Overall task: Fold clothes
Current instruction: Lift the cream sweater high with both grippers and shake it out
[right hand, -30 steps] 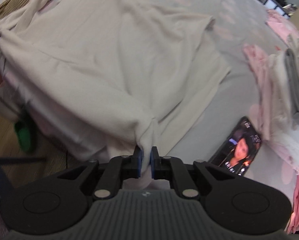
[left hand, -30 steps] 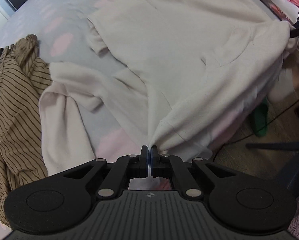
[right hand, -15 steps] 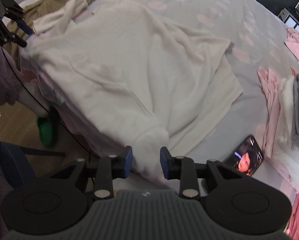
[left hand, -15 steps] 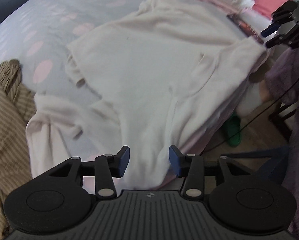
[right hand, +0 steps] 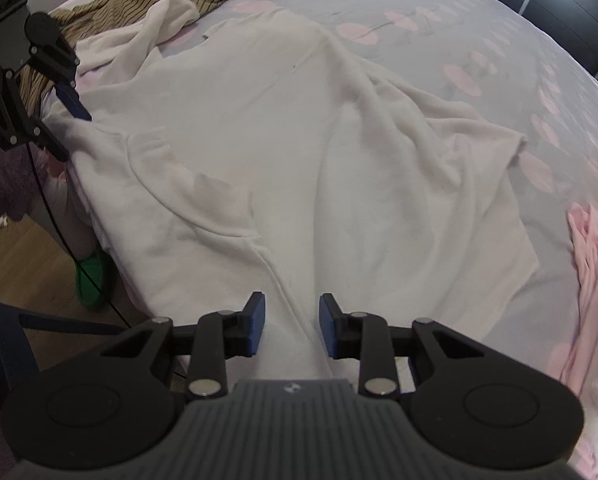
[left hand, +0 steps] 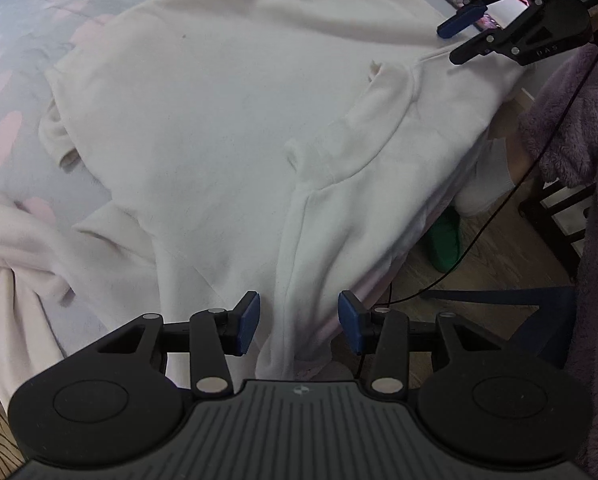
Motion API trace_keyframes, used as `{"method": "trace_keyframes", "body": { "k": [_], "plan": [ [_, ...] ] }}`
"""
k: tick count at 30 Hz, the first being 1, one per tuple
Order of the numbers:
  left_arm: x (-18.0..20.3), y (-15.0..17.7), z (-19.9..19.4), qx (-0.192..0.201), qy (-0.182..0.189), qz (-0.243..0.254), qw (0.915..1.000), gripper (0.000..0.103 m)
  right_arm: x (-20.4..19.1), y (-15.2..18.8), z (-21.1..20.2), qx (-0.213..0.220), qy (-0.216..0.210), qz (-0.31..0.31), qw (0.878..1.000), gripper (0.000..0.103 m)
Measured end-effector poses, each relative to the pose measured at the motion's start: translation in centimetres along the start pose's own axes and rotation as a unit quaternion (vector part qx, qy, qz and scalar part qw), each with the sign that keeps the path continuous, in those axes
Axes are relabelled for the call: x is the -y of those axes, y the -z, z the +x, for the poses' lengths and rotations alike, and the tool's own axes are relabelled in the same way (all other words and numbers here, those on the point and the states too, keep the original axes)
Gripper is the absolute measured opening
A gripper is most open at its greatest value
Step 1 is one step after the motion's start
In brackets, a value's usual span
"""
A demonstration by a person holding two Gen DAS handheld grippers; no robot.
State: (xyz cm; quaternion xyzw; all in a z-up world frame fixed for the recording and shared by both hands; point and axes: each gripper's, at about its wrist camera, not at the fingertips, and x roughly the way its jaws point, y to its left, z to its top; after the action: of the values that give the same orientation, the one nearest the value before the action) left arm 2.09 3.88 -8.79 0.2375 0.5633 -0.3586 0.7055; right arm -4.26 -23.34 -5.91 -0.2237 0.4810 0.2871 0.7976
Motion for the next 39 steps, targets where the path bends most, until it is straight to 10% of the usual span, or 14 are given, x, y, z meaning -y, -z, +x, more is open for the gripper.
{"method": "trace_keyframes", "body": {
  "k": [9,12,21,29,39],
  "plan": [
    [-1.5,0.1,0.5,-0.007,0.021,-0.045,0.9987,0.012,1.2,1.4,1.1,-0.036,-0.042,0.031,0.998,0.034],
    [-1.7,0.2,-0.3,0.002,0.019,-0.056,0.9983,0.007,0.9,2.0,0.3,-0.032,-0.05,0.042,0.997,0.013],
    [-3.1,0.4,-8.5,0.139,-0.038,-0.124,0.9818,0.003,-0.6,1.6,-7.5,0.067,0.046,0.053,0.995,0.006],
    [-0.4,-3.2,-22.3,0.32,-0.144,-0.109,0.9301,0.003,-1.5,-3.1,-20.1,0.227,0.252,0.032,0.94,0.006],
    [6.3,-4.5,-37.3,0.501,-0.247,-0.062,0.8269,0.003,-3.6,-7.9,-33.5,0.364,0.426,0.027,0.828,0.006]
  ]
}}
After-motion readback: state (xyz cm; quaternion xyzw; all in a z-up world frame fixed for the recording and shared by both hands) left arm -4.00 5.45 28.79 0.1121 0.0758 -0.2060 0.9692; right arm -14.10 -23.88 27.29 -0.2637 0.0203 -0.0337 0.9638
